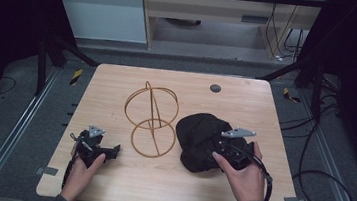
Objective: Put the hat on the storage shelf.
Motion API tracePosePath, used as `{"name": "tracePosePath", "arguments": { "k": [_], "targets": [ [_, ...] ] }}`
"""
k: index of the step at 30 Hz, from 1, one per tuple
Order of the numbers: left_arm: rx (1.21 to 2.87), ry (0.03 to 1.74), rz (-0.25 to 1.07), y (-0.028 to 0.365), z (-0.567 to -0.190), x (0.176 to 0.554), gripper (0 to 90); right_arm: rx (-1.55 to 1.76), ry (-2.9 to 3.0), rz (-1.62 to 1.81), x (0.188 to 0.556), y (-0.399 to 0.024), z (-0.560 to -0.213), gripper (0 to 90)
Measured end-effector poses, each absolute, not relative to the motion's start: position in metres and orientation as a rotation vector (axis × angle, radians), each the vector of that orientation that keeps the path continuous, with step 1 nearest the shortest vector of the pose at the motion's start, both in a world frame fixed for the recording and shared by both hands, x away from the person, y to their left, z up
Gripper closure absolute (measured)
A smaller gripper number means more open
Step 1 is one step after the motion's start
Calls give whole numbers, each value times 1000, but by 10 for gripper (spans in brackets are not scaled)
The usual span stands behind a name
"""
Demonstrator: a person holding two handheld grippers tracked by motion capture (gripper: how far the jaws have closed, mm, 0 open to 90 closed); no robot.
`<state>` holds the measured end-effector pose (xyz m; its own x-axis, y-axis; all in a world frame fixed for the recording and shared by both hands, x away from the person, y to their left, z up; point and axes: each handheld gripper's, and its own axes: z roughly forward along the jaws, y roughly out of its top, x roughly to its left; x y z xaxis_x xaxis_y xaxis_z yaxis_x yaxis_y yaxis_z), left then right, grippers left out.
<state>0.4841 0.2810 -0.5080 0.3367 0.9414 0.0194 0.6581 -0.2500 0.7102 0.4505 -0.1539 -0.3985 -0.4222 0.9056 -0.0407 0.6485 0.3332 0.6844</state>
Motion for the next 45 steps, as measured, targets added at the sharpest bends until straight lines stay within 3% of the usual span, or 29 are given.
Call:
{"name": "tracePosePath", "arguments": {
  "k": [10,14,22,32,33,36,37,45],
  "targets": [
    [2000,1393,603,281,-508,483,0,1428,2215,725,479,-144,-412,54],
    [2000,1393,603,281,-508,483,0,1438,2219,716,483,-146,-414,95],
    [2000,1393,603,281,-508,483,0,1438,2238,716,488,-150,-416,240],
    [2002,1387,601,280,-508,482,0,1428,2283,727,497,-153,-417,490],
    [2005,1386,600,280,-508,482,0,1426,2289,733,499,-154,-417,558],
    [2005,1385,599,280,-508,482,0,1430,2297,748,500,-154,-418,628],
    [2005,1384,599,280,-508,482,0,1426,2301,753,502,-155,-418,688],
    [2013,1369,592,282,-508,482,0,1400,2319,782,504,-158,-415,816]
  ]
}}
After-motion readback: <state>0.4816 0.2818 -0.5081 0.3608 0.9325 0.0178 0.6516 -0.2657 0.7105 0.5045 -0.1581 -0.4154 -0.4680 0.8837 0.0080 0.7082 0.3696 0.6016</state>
